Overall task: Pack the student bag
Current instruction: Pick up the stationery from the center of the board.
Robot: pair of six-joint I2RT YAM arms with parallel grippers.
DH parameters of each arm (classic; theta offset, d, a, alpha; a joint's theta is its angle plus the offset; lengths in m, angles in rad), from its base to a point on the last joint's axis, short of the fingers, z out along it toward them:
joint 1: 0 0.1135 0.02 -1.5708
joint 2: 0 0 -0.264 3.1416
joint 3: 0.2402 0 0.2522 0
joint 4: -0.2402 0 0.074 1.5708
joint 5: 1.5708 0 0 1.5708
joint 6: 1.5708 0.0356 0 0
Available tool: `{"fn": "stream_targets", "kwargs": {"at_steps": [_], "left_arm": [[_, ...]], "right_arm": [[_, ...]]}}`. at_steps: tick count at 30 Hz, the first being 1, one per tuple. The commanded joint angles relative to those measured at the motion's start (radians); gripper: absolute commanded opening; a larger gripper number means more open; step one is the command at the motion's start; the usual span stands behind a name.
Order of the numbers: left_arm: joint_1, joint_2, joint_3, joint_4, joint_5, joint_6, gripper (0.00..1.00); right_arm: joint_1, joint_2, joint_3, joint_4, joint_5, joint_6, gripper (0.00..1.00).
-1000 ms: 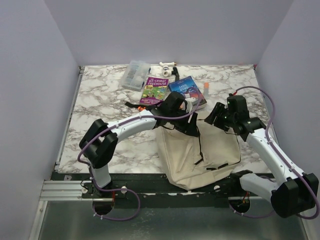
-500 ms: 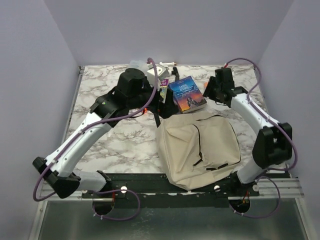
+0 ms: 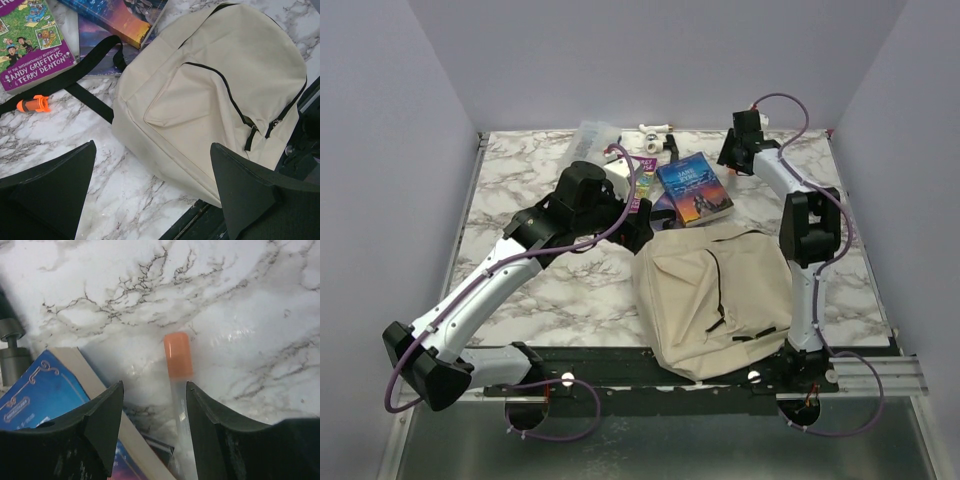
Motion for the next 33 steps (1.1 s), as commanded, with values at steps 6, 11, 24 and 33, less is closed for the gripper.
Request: {"fn": "stream_targets", "kwargs": {"at_steps": [6,11,24,33], "left_arm": [[0.002,0.031,-0.001,0.02,0.003,0.005,0.99],[0.002,0.043,0.002,0.02,0.023,0.002,0.98],[0.002,0.082,0.008,0.01,0.031,-0.004,0.98],[0.002,0.122,0.011,0.008,0.037,-0.012,0.98]], "right_arm": [[-0.008,0.246,0.228,-0.098,0.094,-0.066,0.54],[-0.008,0.237,0.168,-0.062,0.114,-0.097,0.55],[-0.009,0.227,0.128,-0.063,0.131,-0.158,0.19],[-0.011,0.043,0.165,-0.108,0.256,-0.206,0.0]]}}
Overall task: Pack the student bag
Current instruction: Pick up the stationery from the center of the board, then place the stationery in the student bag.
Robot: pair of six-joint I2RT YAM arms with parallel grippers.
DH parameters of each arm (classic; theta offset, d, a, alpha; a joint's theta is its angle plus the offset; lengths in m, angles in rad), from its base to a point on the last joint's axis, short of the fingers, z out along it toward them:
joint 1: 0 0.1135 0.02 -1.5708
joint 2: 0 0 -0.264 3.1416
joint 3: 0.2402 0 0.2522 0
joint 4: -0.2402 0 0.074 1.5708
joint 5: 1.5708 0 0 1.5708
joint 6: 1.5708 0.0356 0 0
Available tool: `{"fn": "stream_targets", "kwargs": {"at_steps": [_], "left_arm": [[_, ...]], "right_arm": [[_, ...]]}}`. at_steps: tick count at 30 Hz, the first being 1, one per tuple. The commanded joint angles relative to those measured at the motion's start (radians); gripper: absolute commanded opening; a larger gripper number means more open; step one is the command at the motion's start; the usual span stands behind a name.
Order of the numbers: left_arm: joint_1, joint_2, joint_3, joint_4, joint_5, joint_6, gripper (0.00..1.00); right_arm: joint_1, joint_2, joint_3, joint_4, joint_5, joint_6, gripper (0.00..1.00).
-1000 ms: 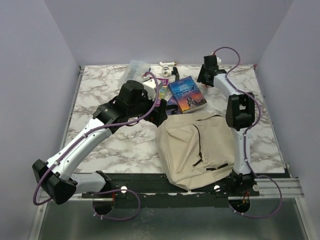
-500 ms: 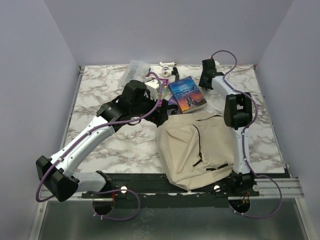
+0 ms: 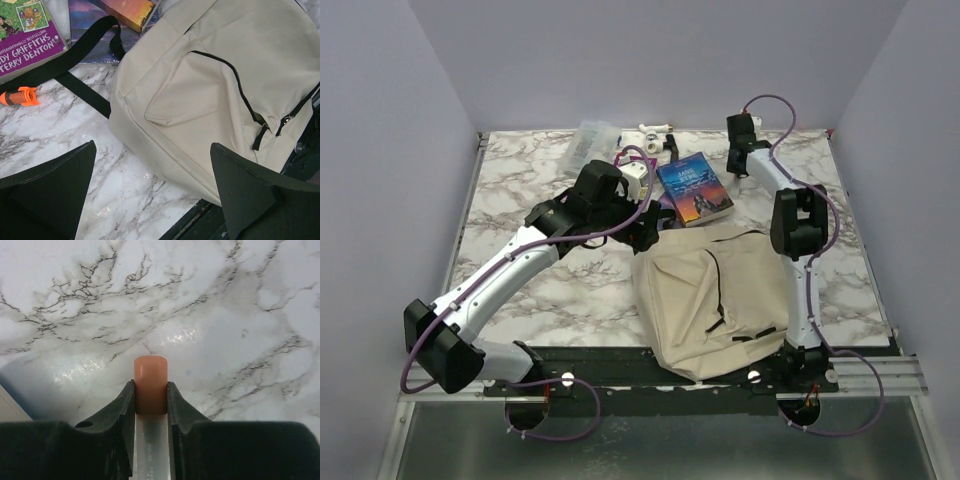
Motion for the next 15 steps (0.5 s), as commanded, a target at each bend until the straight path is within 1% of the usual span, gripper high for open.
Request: {"fn": "stream_targets", "kwargs": {"at_steps": [1,4,6,9,13,15], "left_arm": [[0.001,0.017,0.012,-0.005,0.035,-0.01,0.98],[0.002,0.017,0.014,-0.003,0.057,-0.019,0.98],[0.002,0.018,0.013,-0.004,0.059,-0.024,0.98],[0.001,0.024,0.018,-0.008,0.059,-0.034,0.98],[-0.001,0.026,0.018,-0.008,0.078,-0.047,0.98],[-0.001,0.028,0.018,-0.009,0.074,-0.048,0.98]], "right_arm": [[-0.006,-0.184,-0.05,-0.04,0.113,-0.022,0.0],[-0.007,-0.356,-0.225,-0.013,0.135,0.029,0.01],[-0.006,-0.488,-0.379,0.004,0.113,0.096,0.01],[-0.006,-0.687,-0.602,0.044,-0.005,0.191,0.01],[-0.005,-0.926,-0.922,0.151,-0.161,0.255,0.01],[-0.004,-1.027,-1.039,0.189,-0.231,0.285,0.01]]}}
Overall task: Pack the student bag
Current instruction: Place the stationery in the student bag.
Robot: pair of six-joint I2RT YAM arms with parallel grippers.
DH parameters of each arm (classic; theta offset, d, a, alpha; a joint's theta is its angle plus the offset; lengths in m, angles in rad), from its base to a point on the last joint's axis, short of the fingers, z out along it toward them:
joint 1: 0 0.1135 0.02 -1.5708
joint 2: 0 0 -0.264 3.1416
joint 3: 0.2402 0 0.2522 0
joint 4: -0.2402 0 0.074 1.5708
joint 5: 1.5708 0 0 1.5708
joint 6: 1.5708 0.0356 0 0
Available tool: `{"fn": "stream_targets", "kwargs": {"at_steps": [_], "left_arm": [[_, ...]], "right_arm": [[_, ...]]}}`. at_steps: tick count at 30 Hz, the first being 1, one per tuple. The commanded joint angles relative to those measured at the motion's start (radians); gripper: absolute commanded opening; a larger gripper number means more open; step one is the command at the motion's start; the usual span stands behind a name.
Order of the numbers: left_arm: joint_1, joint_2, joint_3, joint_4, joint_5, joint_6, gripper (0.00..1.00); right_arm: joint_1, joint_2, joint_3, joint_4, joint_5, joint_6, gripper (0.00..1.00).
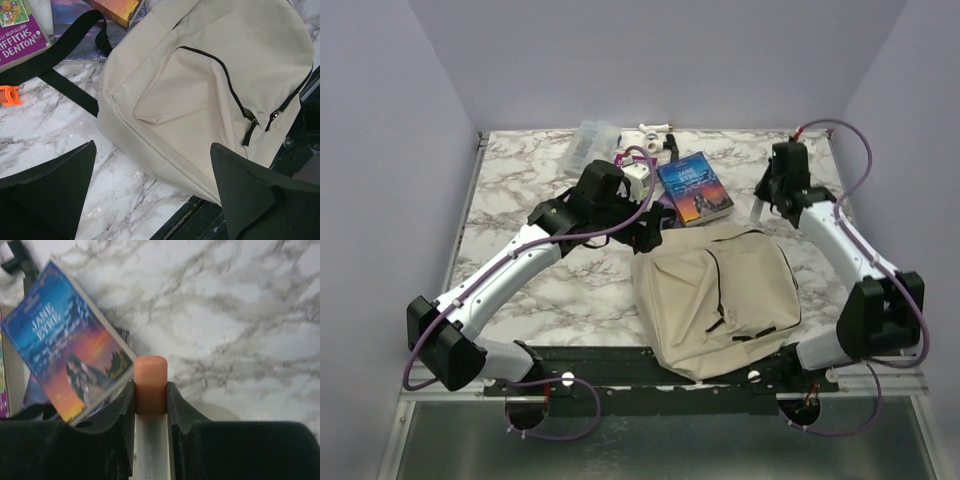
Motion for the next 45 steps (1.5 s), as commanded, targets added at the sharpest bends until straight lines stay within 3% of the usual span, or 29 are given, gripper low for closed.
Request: {"fn": "stream_targets", "kwargs": {"at_steps": [1,6,11,17,24,28,34,39,43,45], "left_arm": [[-0.001,0.007,0.019,-0.009,0.025,-0.02,0.98],[0.0,0.01,0.018,-0.008,0.016,-0.022,0.98],[-0.002,0.023,0.022,-0.012,0.027,-0.026,0.98],[-0.003,0.018,0.019,-0.013,-0.003,-0.02,0.98],[-0.004,0.019,0.022,-0.017,-0.018,-0.014,0.98],[-0.006,0.021,0.023,-0.02,-0.016,-0.013,0.98],[-0.005,0.017,0.022,-0.02,-0.017,-0.013,0.98],[-0.006,0.028,0.027,-0.022,0.014,-0.019,0.98],[-0.008,0.033,0.027,-0.021,0.015,-0.022,0.98],[-0.008,0.03,0.027,-0.021,0.012,-0.022,0.98]], "right_arm": [[-0.004,-0.158,-0.255,0.097,-0.225,0.117,0.01],[0.038,-0.282,-0.422,0.146,-0.244,0.151,0.0],[0.112,-0.235,-0.465,0.194,-0.204,0.174,0.01],[0.22,-0.177,-0.5,0.265,0.01,0.232,0.01],[0.25,-0.173,-0.548,0.321,0.146,0.289,0.01],[0.25,-0.169,-0.543,0.267,-0.002,0.342,0.01],[0.252,-0.222,-0.597,0.22,-0.37,0.447,0.01],[0.251,-0.279,-0.664,0.232,-0.508,0.508,0.02],[0.251,-0.3,-0.694,0.232,-0.558,0.521,0.1],[0.251,-0.301,-0.703,0.239,-0.6,0.52,0.2]]}}
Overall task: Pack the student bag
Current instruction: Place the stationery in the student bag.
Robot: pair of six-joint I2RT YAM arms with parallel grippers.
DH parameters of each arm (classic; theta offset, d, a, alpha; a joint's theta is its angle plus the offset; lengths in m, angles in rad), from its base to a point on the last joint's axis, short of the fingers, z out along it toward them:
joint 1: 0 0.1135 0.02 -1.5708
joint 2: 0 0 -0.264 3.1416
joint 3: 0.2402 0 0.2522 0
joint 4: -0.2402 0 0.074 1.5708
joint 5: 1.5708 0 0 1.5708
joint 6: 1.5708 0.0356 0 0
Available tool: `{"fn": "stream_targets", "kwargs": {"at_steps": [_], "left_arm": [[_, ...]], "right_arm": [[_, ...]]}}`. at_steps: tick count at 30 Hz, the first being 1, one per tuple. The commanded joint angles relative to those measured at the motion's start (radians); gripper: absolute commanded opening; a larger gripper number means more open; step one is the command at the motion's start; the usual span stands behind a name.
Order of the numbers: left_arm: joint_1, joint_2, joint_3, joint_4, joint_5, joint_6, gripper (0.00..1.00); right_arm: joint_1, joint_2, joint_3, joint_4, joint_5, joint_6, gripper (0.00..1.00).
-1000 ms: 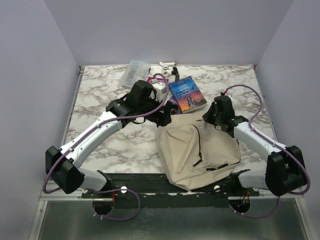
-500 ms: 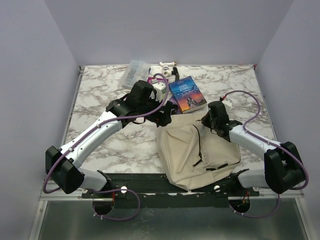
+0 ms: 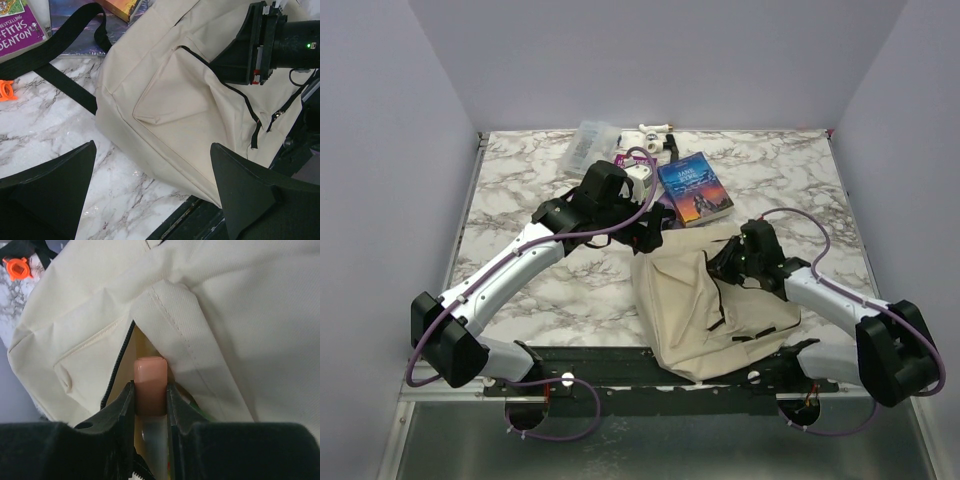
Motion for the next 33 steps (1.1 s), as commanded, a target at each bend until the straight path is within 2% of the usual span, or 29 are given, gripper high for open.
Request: {"fn": "stream_targets", "kwargs": {"at_steps": [1,2,5,10,17,21,23,26,29,33], "left_arm": [[-0.005,0.004,0.025,-0.017,0.011,-0.006,0.98],[-0.007,0.005,0.025,-0.017,0.005,-0.005,0.98],[-0.007,0.012,0.026,-0.019,-0.003,-0.002,0.98],[-0.012,0.018,0.025,-0.021,0.0,-0.002,0.98],[-0.021,0.039,0.023,-0.022,-0.035,0.0,0.98],[-0.021,0.068,0.025,-0.022,-0.041,-0.002,0.98],[-0.02,0.086,0.024,-0.018,-0.015,-0.034,0.98],[-0.02,0.085,-0.015,0.053,0.04,-0.163,0.98],[-0.018,0.042,-0.151,0.203,0.044,-0.297,0.98],[-0.008,0.004,-0.343,0.443,0.049,-0.466,0.98]], "right_arm": [[0.005,-0.019,-0.024,-0.007,-0.166,0.023,0.33],[0.005,-0.021,-0.018,-0.019,-0.173,0.007,0.45],[0.005,-0.036,0.017,-0.077,-0.139,-0.075,0.56],[0.004,-0.037,0.092,-0.206,0.0,-0.2,0.57],[0.005,-0.048,0.149,-0.286,0.154,-0.256,0.33],[-0.007,-0.03,0.154,-0.247,0.206,-0.253,0.25],[-0.045,0.0,0.139,-0.201,0.15,-0.258,0.21],[-0.069,0.05,0.126,-0.12,0.027,-0.265,0.17],[-0.067,0.107,0.124,-0.05,-0.116,-0.281,0.12],[-0.063,0.15,0.085,0.043,-0.301,-0.257,0.11]]}}
